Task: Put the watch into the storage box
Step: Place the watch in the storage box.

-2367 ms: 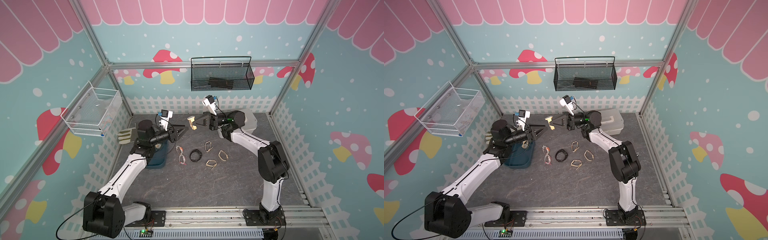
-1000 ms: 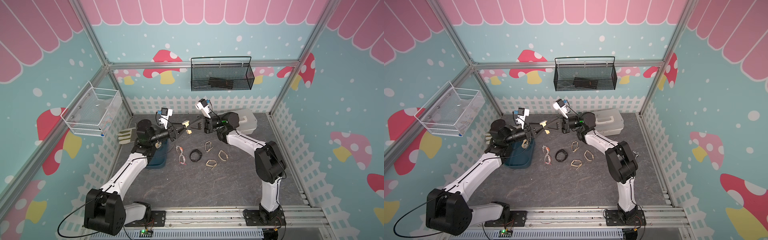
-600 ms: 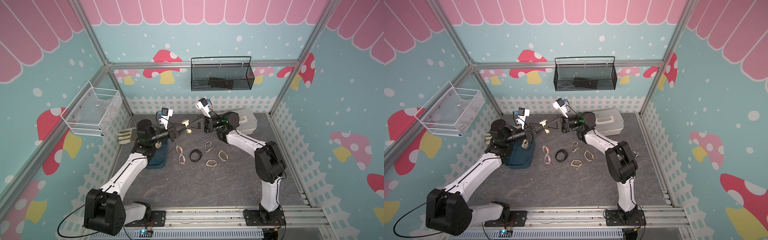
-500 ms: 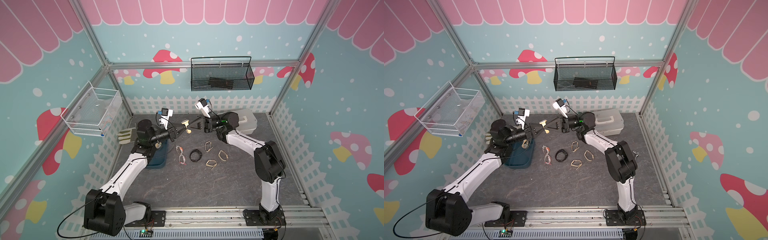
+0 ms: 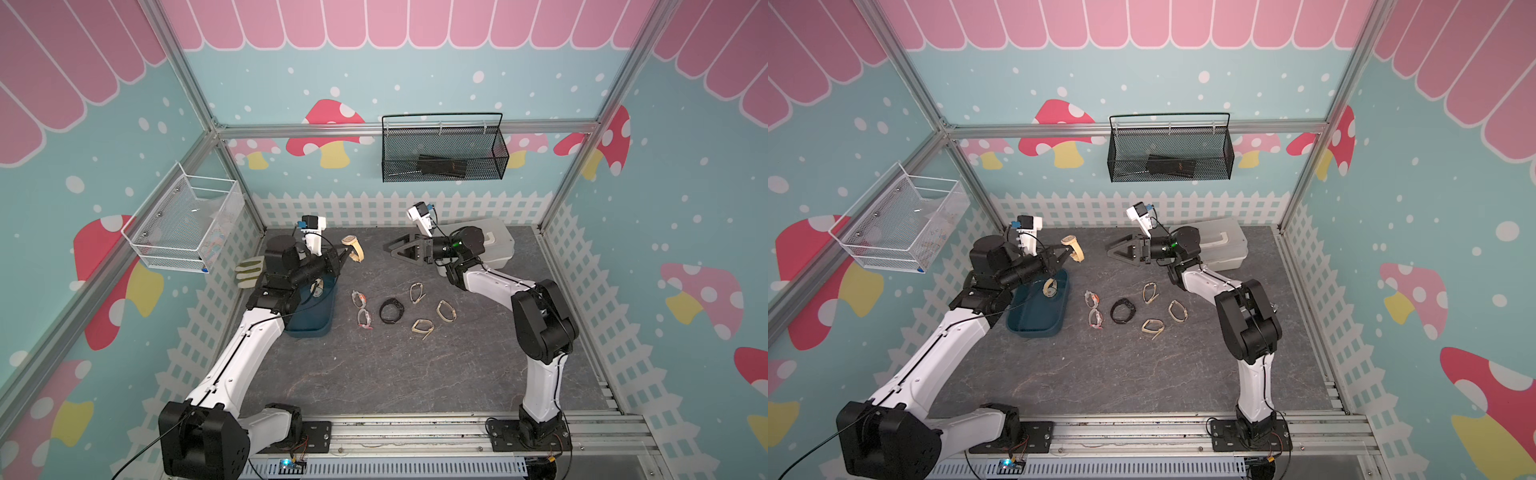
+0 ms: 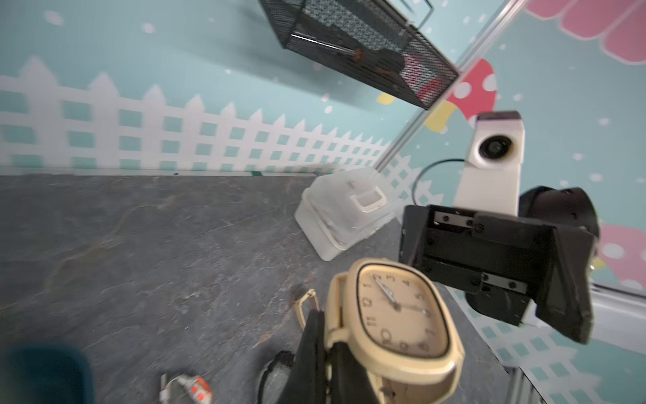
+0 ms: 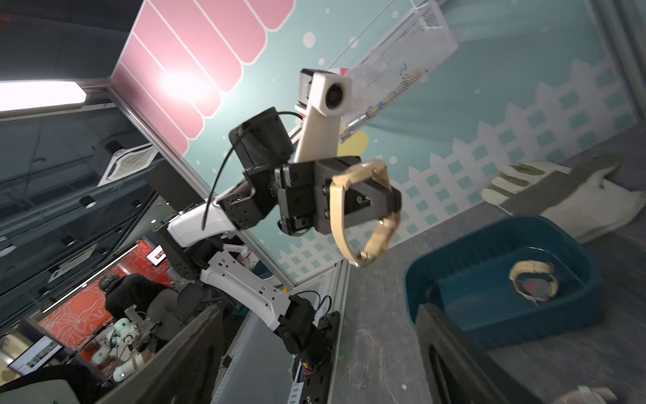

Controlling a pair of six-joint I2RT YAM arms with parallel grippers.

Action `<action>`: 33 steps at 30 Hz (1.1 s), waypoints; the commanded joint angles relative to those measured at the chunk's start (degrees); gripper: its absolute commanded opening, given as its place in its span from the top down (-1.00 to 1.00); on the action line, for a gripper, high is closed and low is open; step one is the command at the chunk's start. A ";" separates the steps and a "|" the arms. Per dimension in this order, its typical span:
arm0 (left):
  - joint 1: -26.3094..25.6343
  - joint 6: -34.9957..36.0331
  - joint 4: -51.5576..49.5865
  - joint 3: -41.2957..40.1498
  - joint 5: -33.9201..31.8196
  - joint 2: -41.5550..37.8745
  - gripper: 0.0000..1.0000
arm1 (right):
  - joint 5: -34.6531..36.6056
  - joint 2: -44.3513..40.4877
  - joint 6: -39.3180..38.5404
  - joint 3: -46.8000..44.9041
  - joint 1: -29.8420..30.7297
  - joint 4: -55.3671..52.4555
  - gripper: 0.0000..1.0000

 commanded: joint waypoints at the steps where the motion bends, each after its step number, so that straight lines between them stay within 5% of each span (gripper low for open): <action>1: 5.15 0.89 -17.92 6.16 -12.25 3.04 1.00 | 3.02 -7.39 -15.43 -3.13 -2.30 -17.73 -0.78; 6: 9.26 0.78 -26.06 8.09 -20.85 7.25 1.00 | 7.03 -14.50 -40.09 -1.73 -2.36 -49.21 -0.80; 13: 9.77 1.30 -32.00 11.21 -34.98 17.42 1.00 | 11.69 -15.02 -55.64 3.25 -2.36 -71.74 -0.80; 33: 13.40 4.44 -35.92 21.71 -37.46 41.66 1.00 | 14.26 -13.47 -58.93 1.86 -2.26 -77.26 -0.80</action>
